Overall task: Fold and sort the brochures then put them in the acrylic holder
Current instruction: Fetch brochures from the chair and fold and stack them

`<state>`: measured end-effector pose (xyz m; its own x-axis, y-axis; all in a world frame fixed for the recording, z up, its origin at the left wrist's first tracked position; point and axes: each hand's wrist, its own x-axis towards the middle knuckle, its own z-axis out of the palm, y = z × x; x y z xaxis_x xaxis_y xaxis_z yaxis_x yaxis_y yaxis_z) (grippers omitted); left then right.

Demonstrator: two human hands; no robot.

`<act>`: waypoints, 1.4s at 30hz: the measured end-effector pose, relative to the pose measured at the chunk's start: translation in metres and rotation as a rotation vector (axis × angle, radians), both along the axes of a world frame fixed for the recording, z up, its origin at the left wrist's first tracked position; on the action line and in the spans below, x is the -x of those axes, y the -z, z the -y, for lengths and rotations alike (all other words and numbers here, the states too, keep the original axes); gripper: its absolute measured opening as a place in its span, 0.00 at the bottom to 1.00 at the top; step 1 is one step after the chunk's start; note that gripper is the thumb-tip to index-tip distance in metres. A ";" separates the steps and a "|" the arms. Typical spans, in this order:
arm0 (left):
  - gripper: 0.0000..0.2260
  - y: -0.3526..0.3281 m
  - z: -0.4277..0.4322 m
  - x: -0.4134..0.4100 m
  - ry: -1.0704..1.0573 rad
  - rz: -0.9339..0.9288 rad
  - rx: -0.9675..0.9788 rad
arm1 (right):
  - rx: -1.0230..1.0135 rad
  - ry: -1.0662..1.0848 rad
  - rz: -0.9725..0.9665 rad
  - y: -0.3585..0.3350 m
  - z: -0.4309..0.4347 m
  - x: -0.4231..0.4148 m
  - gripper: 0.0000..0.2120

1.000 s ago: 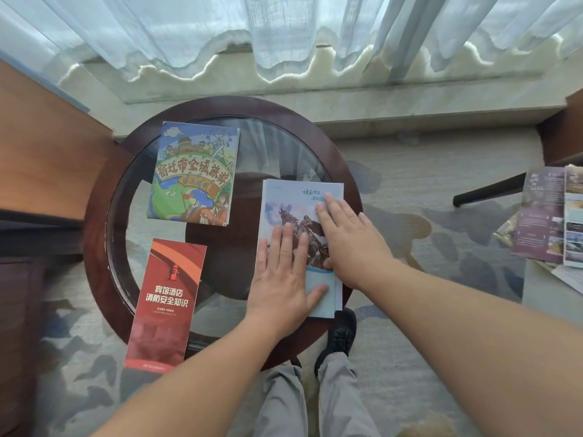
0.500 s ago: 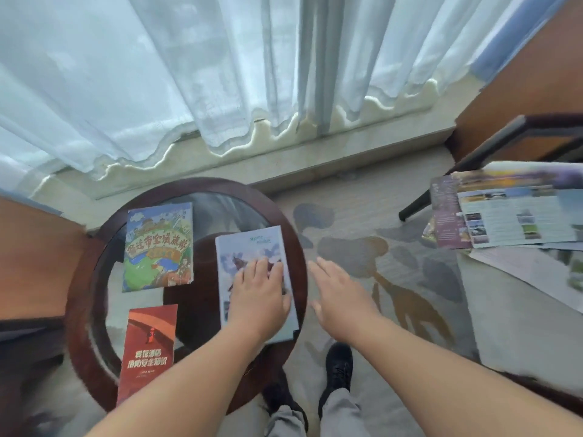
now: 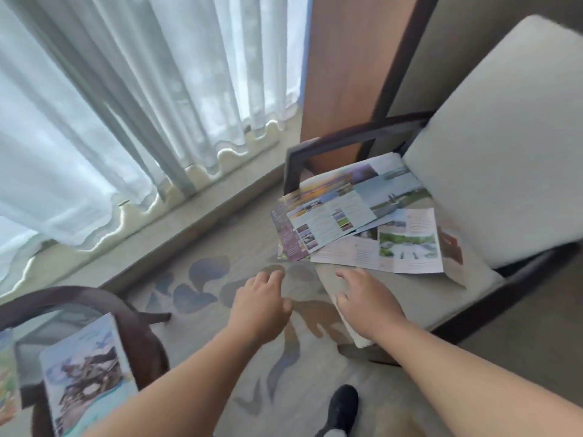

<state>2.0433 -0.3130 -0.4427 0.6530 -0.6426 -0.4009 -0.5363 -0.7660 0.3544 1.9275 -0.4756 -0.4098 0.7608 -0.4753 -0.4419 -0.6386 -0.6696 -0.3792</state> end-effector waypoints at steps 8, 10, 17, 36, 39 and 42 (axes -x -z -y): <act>0.23 -0.015 0.145 0.045 0.118 -0.050 -0.041 | -0.018 0.180 0.044 -0.005 0.136 0.067 0.21; 0.23 -0.012 0.168 0.046 0.134 -0.049 -0.058 | -0.014 0.213 0.053 -0.003 0.158 0.074 0.21; 0.23 0.022 0.242 0.046 0.239 -0.083 -0.097 | -0.011 0.341 -0.001 0.032 0.217 0.090 0.21; 0.21 0.125 0.367 0.049 0.477 -0.213 -0.115 | -0.223 0.558 -0.348 0.163 0.302 0.072 0.26; 0.22 0.137 0.369 0.049 0.460 -0.223 -0.133 | -0.303 0.544 -0.386 0.182 0.315 0.069 0.30; 0.22 0.143 0.365 0.051 0.445 -0.238 -0.172 | -0.337 0.510 -0.355 0.190 0.314 0.070 0.29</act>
